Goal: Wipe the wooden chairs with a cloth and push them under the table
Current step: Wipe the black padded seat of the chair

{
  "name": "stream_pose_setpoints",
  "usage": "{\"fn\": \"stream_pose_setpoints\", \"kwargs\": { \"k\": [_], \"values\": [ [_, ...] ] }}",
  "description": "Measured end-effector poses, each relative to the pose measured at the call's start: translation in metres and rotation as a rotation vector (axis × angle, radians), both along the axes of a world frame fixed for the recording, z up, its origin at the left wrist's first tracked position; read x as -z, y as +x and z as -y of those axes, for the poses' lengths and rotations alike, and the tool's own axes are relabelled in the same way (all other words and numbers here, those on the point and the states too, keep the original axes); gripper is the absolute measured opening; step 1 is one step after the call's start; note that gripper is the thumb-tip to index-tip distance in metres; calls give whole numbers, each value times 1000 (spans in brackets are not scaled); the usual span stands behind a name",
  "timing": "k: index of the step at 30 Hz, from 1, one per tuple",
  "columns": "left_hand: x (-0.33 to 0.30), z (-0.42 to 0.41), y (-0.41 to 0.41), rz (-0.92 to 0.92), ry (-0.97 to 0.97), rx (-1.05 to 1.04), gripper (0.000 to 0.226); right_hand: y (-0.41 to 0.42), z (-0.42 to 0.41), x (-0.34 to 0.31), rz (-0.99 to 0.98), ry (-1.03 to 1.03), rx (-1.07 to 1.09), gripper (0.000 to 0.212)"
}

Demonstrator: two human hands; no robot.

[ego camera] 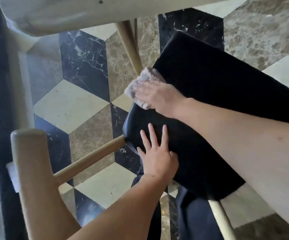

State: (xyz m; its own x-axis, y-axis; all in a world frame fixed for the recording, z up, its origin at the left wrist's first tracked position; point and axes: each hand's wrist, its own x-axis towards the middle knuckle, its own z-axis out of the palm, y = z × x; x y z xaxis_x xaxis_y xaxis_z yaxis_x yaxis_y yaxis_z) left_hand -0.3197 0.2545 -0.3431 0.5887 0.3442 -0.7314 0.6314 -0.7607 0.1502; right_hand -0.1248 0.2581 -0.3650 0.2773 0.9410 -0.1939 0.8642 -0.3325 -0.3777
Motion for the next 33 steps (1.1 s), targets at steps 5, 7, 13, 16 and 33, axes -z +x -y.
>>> {"fn": "stream_pose_setpoints", "kwargs": {
  "k": [5,7,13,16,33],
  "values": [
    [6,0,-4,52,20,-19,82,80,49,3,63,-17,350,59],
    [7,0,-4,61,22,-27,80,84,74,6,102,-9,459,61],
    [7,0,-4,40,39,-29,87,12,136,9,54,47,708,69],
    [6,-1,-1,13,35,-38,87,-61,156,7,33,89,592,58],
    [-6,61,30,122,-81,455,68,-16,343,-21,100,-30,-28,53]
  ]
}}
